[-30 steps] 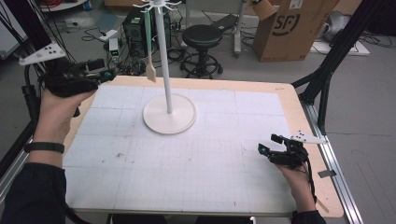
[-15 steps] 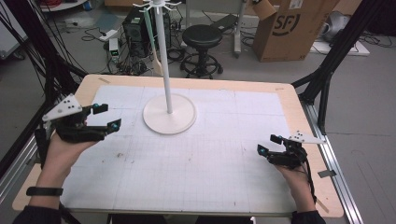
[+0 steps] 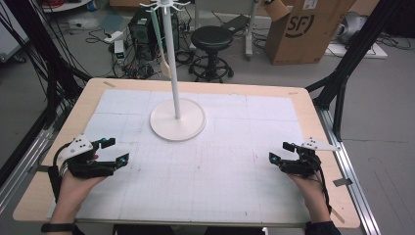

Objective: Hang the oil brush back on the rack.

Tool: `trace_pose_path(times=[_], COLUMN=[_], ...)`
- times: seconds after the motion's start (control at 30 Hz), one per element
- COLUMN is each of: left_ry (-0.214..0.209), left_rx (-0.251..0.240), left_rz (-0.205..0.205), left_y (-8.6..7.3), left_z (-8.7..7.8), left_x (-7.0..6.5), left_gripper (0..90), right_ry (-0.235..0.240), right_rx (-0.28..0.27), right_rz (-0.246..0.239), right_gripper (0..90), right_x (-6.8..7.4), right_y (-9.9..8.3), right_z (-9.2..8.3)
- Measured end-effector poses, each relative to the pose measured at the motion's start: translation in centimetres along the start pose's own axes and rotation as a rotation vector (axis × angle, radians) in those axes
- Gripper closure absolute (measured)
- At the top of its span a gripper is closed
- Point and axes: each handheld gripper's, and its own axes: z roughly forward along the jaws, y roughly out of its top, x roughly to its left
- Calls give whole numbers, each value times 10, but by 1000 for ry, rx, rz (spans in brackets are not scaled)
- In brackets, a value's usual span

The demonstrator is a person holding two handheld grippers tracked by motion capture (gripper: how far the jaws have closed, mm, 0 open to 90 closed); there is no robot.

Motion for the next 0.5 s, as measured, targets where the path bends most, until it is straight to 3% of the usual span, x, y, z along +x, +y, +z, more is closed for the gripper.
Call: trace_pose_path(times=[0.17,0.5], left_ry=[12,25], left_rx=[3,-16], left_rz=[-2,-11], left_y=[-13,-20], left_z=[1,-4], left_x=[0,2], left_gripper=[205,203], right_ry=[-1,-3], right_rx=[10,18], right_rz=[-8,-11], right_gripper=[153,153], right_x=[1,1], right_y=[0,-1], right_z=[2,2])
